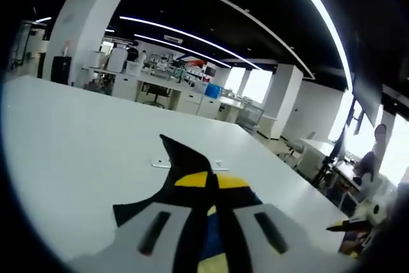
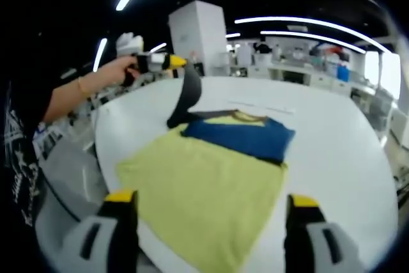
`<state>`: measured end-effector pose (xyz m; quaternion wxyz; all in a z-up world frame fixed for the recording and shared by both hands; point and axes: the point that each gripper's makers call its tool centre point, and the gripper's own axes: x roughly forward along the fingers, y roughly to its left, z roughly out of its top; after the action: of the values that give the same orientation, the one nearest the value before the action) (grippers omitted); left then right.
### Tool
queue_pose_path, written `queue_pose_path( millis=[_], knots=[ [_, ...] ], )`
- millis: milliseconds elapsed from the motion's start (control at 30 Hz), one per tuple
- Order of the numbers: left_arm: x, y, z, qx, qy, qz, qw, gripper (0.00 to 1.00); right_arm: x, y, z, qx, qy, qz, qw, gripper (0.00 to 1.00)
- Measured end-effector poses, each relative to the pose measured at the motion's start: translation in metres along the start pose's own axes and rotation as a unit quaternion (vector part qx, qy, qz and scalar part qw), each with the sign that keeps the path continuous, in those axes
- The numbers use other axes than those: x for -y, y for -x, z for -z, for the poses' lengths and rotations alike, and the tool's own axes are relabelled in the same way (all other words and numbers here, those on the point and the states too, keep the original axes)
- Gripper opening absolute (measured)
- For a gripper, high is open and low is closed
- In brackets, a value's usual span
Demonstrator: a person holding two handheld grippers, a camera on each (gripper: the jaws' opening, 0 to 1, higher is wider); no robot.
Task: Fold the garment on the visible template until the final outline fits inside the template.
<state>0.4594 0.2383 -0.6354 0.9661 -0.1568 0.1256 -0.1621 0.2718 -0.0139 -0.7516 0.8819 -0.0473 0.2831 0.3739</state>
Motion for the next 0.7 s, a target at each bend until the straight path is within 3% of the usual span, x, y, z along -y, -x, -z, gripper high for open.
queue_pose_path(
  millis=[200, 700],
  knots=[
    [0.025, -0.021, 0.009, -0.007, 0.008, 0.024, 0.9997, 0.00, -0.001, 0.000, 0.003, -0.005, 0.001, 0.000, 1.0000, 0.96],
    [0.067, -0.063, 0.036, -0.034, -0.001, 0.060, 0.9976, 0.00, -0.008, -0.002, 0.013, -0.021, -0.002, -0.002, 0.9998, 0.96]
  ],
)
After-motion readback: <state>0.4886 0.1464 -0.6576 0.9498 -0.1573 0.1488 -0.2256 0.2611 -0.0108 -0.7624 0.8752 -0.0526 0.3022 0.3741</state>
